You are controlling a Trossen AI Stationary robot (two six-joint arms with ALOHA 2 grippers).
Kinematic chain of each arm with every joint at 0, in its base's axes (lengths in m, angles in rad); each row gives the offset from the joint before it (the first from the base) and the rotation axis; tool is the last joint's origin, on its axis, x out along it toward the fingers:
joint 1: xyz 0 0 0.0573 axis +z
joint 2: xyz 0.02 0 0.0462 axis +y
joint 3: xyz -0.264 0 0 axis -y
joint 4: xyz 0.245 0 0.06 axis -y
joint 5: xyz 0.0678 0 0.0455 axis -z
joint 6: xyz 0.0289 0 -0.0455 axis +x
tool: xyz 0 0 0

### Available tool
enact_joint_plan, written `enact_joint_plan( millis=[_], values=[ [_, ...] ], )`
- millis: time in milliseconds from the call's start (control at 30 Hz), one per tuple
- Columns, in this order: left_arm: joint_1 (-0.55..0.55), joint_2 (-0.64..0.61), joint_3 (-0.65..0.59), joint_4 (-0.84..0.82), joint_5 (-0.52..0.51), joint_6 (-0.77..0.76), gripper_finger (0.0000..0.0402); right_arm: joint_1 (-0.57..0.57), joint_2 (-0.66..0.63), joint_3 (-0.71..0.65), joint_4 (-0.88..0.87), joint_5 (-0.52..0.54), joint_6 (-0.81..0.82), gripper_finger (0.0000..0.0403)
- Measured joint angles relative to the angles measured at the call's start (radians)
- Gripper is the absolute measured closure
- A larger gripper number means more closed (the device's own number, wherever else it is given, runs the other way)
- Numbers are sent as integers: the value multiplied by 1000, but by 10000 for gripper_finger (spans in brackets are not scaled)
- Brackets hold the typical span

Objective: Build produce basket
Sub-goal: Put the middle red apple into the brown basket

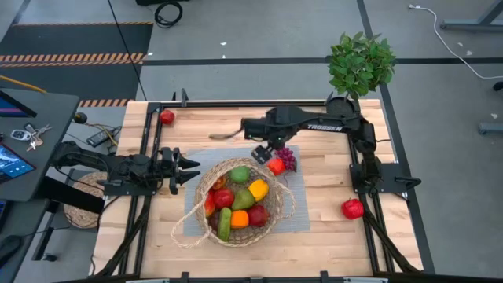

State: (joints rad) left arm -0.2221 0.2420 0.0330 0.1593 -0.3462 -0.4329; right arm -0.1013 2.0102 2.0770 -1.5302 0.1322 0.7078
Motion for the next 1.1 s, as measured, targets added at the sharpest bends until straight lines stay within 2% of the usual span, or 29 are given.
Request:
enact_joint_plan(
  millis=[133,267,367,567,833,967,1100],
  values=[
    [0,0,0,0,0,0,205,10,-17,-94,-10,-17,-46,58],
    [0,0,0,0,0,0,207,-8,-108,-204,68,-25,-75,58],
    [0,0,0,0,0,0,208,-17,-203,-312,187,-15,-134,58],
    [0,0,0,0,0,0,204,27,-390,-606,551,1,-320,58],
    [0,0,0,0,0,0,208,-12,-624,-953,683,-53,-353,58],
    [0,0,0,0,0,0,207,-31,-743,-1086,798,-85,-422,58],
    [0,0,0,0,0,0,205,-32,-809,-1187,912,-81,-532,58]
  ],
)
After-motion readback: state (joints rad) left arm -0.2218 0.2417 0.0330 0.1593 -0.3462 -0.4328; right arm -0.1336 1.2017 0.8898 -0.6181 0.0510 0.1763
